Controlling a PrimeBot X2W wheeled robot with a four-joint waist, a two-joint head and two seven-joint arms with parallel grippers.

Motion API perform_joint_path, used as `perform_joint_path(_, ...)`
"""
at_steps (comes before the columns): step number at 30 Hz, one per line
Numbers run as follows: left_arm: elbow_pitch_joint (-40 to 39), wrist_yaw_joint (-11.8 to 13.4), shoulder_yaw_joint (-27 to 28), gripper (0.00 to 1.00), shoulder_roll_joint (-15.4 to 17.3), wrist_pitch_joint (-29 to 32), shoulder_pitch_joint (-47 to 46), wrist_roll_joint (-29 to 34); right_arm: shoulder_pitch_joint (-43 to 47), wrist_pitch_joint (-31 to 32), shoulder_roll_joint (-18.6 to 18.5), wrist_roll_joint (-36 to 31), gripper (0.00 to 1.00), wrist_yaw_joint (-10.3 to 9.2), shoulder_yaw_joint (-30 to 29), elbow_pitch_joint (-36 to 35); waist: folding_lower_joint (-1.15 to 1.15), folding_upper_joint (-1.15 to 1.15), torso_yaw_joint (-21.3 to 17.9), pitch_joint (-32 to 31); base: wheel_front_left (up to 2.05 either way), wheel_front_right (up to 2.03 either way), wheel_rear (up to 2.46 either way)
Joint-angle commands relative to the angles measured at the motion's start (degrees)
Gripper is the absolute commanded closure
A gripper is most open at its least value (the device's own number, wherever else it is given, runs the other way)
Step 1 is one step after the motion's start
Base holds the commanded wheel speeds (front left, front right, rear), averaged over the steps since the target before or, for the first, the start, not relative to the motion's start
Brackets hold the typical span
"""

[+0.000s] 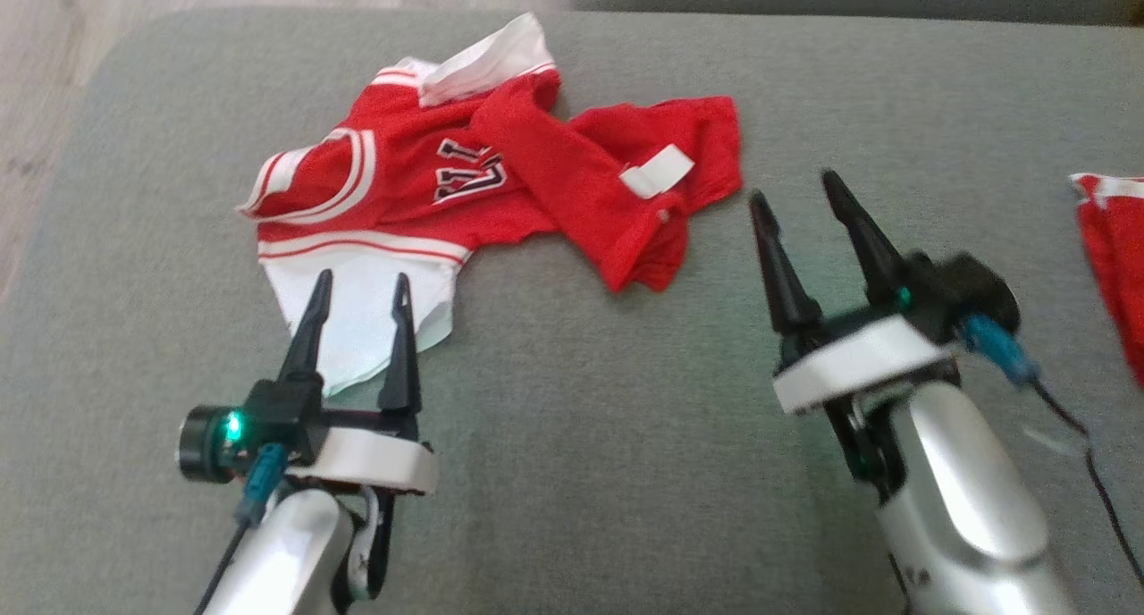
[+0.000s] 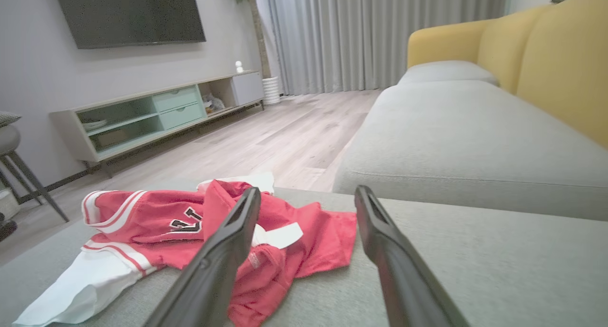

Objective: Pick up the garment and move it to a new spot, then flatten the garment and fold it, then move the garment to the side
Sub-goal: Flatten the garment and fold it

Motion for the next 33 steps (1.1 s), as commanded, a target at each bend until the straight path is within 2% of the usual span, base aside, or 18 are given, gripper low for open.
perform_joint_path(1, -1.12, -0.42, 2.65, 0.00, 0.15, -0.54, -2.62, 0.85, -2.81, 1.17, -0.09, 1.05, 0.00, -0.04, 2.27, -0.39, 0.00, 0.00, 1.74, 1.62, 0.00, 0.00, 0.00)
perform_joint_path(8, 0.91, -3.21, 3.78, 0.00, -3.81, -0.54, -4.37, 3.37, -11.42, 7.54, -0.12, 4.19, 0.00, -0.04, 6.71, 10.99, 0.00, 0.00, 5.27, 4.15, 0.00, 0.00, 0.00)
perform_joint_path(14, 2.20, -4.91, 5.30, 0.00, -6.08, -0.54, -5.13, 5.28, -16.22, 7.87, -0.47, 4.21, 0.00, -0.04, 8.66, 20.29, 0.00, 0.00, 6.87, 5.28, 0.00, 0.00, 0.00)
perform_joint_path(15, 2.41, -5.13, 5.53, 0.00, -6.36, -0.54, -5.14, 5.57, -16.76, 7.83, -0.44, 4.78, 0.16, -0.04, 9.41, 21.54, 0.00, 0.00, 6.97, 5.36, 0.00, 0.00, 0.00)
perform_joint_path(16, 2.65, -5.35, 5.77, 0.00, -6.58, -0.54, -5.14, 5.83, -17.31, 7.51, -0.41, 5.34, 1.00, -0.04, 10.08, 22.58, 0.00, 0.00, 7.01, 5.42, 0.00, 0.00, 0.00)
perform_joint_path(20, 3.54, -6.00, 7.12, 0.00, -7.03, -0.54, -4.90, 6.72, -19.37, 3.01, -0.36, 6.47, 1.00, -0.04, 11.44, 25.03, 0.00, 0.00, 6.20, 4.98, 0.00, 0.00, 0.00)
perform_joint_path(25, 3.77, -6.47, 9.13, 0.00, -6.65, -0.54, -3.88, 7.59, -21.42, -2.81, -0.83, 6.13, 1.00, -0.04, 11.21, 24.36, 0.00, 0.00, 3.11, 2.96, 0.00, 0.00, 0.00)
perform_joint_path(29, 3.16, -6.76, 10.80, 0.00, -6.51, -0.54, -3.38, 8.18, -22.55, -3.62, -3.24, 5.73, 1.00, -0.04, 11.15, 21.20, 0.00, 0.00, 0.55, 0.97, 0.00, 0.00, 0.00)
perform_joint_path(33, 2.86, -7.31, 11.44, 0.00, -7.21, -0.54, -2.82, 8.92, -23.60, -1.22, -6.89, 4.96, 1.00, -0.04, 11.71, 17.12, 0.00, 0.00, -0.73, -0.94, 0.00, 0.00, 0.00)
